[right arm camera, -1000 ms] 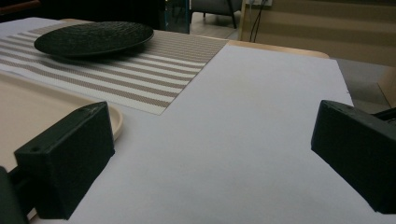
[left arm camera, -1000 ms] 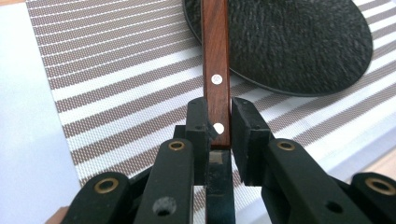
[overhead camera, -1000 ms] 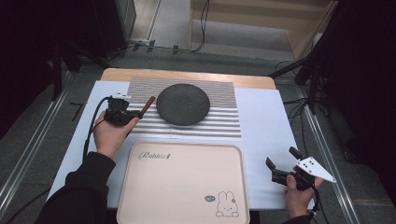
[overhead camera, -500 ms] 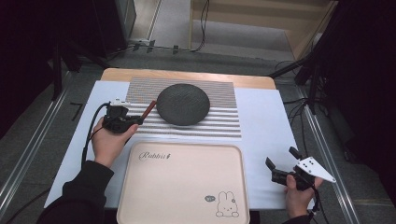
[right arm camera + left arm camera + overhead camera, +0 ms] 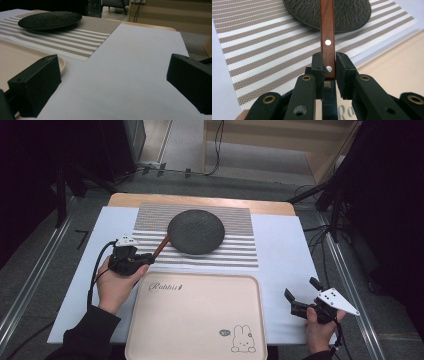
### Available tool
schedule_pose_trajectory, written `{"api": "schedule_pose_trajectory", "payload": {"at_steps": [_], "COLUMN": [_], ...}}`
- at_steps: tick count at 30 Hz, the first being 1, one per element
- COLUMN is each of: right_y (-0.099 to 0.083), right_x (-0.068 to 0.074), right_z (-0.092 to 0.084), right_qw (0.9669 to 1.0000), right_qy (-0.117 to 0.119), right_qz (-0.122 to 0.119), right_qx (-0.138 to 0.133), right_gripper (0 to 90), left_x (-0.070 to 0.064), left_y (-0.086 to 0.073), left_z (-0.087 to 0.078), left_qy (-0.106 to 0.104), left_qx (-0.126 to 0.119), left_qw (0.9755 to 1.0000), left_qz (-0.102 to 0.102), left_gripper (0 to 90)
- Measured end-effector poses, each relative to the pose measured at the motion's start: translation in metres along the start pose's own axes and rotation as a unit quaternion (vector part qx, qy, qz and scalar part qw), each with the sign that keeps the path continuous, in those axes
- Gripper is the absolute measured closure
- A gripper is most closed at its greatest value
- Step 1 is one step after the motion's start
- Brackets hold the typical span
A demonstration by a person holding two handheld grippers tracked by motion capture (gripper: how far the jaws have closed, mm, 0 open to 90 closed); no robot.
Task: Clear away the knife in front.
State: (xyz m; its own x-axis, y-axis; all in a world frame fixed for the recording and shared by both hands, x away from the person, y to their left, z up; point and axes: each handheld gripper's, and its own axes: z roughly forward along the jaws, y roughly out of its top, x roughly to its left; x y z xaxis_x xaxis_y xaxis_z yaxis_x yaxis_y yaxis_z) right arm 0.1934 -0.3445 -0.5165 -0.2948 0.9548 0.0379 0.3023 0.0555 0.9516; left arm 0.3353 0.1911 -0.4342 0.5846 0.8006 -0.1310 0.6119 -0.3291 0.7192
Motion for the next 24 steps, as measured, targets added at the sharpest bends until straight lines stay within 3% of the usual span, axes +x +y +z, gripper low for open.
{"api": "schedule_pose_trajectory", "payload": {"at_steps": [17, 24], "right_y": [0.000, 0.000], "right_x": [0.000, 0.000], "right_z": [0.000, 0.000], "right_qw": [1.0000, 1.0000], "right_qy": [0.001, 0.002], "right_qz": [-0.001, -0.001], "right_qx": [-0.002, -0.001], "right_gripper": [0.0, 0.0], "left_x": [-0.033, -0.041], "left_y": [-0.030, -0.045], "left_z": [-0.013, -0.015], "left_qy": [-0.011, -0.021], "left_qx": [-0.005, -0.007], "left_qw": [0.9999, 0.9997], "left_qz": [0.008, -0.006], "left_gripper": [77.3, 77.3]}}
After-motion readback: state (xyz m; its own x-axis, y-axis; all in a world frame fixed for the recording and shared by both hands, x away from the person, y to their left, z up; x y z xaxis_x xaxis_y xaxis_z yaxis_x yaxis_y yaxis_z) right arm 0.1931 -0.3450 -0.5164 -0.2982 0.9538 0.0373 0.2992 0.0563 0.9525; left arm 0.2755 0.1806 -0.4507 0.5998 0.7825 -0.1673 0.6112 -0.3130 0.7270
